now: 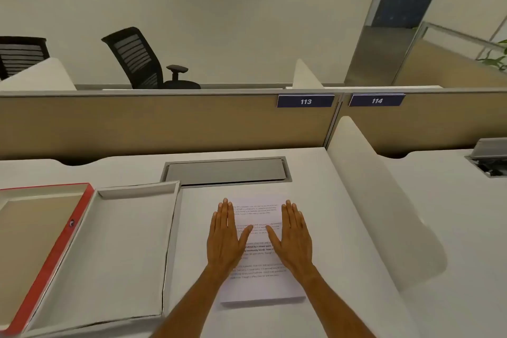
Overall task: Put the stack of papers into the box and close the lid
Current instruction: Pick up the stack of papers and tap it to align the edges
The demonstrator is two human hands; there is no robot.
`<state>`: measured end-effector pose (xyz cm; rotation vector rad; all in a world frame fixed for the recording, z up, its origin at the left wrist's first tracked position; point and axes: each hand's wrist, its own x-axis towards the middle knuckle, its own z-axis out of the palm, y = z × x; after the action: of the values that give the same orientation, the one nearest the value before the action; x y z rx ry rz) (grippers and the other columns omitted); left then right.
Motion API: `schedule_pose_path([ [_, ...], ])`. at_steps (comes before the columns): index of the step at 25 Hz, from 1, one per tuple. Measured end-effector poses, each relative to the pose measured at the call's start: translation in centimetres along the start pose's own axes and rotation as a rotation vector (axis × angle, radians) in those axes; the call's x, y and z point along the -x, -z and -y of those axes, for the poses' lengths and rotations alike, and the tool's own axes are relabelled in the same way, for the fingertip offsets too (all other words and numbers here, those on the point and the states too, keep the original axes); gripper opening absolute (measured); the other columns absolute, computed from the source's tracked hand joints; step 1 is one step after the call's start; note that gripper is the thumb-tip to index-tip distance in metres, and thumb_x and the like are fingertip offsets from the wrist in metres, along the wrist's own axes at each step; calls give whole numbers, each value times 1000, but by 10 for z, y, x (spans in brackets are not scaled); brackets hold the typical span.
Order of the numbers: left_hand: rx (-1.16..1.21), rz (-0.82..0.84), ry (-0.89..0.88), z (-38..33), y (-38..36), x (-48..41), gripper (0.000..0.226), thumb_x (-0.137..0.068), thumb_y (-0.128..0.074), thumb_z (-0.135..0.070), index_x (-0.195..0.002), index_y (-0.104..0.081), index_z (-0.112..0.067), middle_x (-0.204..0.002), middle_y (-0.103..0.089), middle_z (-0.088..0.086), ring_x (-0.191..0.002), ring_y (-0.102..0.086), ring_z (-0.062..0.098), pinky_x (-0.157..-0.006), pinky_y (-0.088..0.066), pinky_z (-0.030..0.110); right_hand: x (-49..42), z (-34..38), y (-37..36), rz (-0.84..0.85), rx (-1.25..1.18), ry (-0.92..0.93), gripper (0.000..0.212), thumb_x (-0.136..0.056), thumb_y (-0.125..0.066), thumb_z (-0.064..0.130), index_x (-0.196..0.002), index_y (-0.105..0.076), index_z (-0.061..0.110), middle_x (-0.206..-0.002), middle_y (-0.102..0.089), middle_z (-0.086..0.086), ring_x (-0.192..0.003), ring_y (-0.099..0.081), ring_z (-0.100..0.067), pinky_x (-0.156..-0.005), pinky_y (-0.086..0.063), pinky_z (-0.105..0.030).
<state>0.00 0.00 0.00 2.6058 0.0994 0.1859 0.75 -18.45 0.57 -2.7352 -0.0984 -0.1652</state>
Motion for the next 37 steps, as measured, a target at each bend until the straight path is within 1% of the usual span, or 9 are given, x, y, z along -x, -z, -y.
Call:
schedule_pose_path([
  [2,-6,24,27,4,-4,2,92,-84,-19,-74,-154,1,-17,-165,3,1,-153,-2,19,-126,-5,38,2,-3,-3,28,3,-23,81,-93,-35,60,-155,-4,17,-163,-1,0,-151,0,-15,-119,5,-25],
  [7,-46,75,77,11,-17,7,90,-88,-32,-66,-154,6,-16,-165,5,2,-153,0,19,-126,-5,38,10,-12,-15,120,-29,-76,80,-95,-38,57,-154,-3,15,-164,-3,-1,-152,-4,-16,-120,0,-26],
  [12,-8,103,122,16,-29,12,91,-86,-22,-69,-153,7,-16,-165,3,3,-153,0,21,-126,-2,38,16,-12,-23,129,-126,-123,79,-95,-42,53,-154,-6,14,-163,-9,-2,-151,-11,-16,-120,-5,-25],
  [16,2,123,156,16,-32,12,92,-86,-27,-69,-152,11,-18,-165,4,3,-153,1,21,-126,-4,41,14,-13,-23,167,-146,-148,81,-95,-42,55,-154,-2,16,-164,-6,0,-151,-12,-17,-121,-10,-28],
  [20,-26,170,216,12,-26,7,110,-73,-10,-85,-154,5,-13,-165,3,8,-153,0,25,-124,0,41,11,-11,-20,168,-73,-218,84,-90,-43,62,-154,-14,15,-161,-20,-5,-146,-26,-21,-120,-23,-37],
  [23,34,152,432,2,-17,-1,116,-70,-55,-79,-151,-16,-6,-158,-23,18,-145,-26,33,-117,-25,46,3,-1,-13,144,-50,-436,86,-78,-59,68,-137,-39,8,-138,-45,-14,-124,-45,-28,-101,-41,-41],
  [26,85,202,676,-7,-5,-12,111,-55,-78,-68,-135,-33,-4,-139,-41,18,-131,-41,35,-104,-37,52,-11,5,-5,251,-159,-659,87,-69,-73,63,-127,-44,5,-129,-47,-16,-121,-46,-33,-95,-44,-46],
  [29,198,281,828,-12,1,-21,108,-52,-89,-53,-132,-34,-5,-138,-42,19,-131,-41,37,-103,-40,55,-22,5,1,324,-294,-777,95,-60,-84,56,-130,-43,7,-133,-46,-17,-125,-45,-36,-99,-42,-50],
  [37,173,381,870,-13,7,-36,99,-50,-93,-43,-126,-43,-5,-134,-49,17,-127,-47,35,-102,-43,47,-37,7,6,380,-305,-809,85,-51,-94,43,-118,-53,9,-128,-52,-17,-119,-50,-35,-96,-45,-48],
])
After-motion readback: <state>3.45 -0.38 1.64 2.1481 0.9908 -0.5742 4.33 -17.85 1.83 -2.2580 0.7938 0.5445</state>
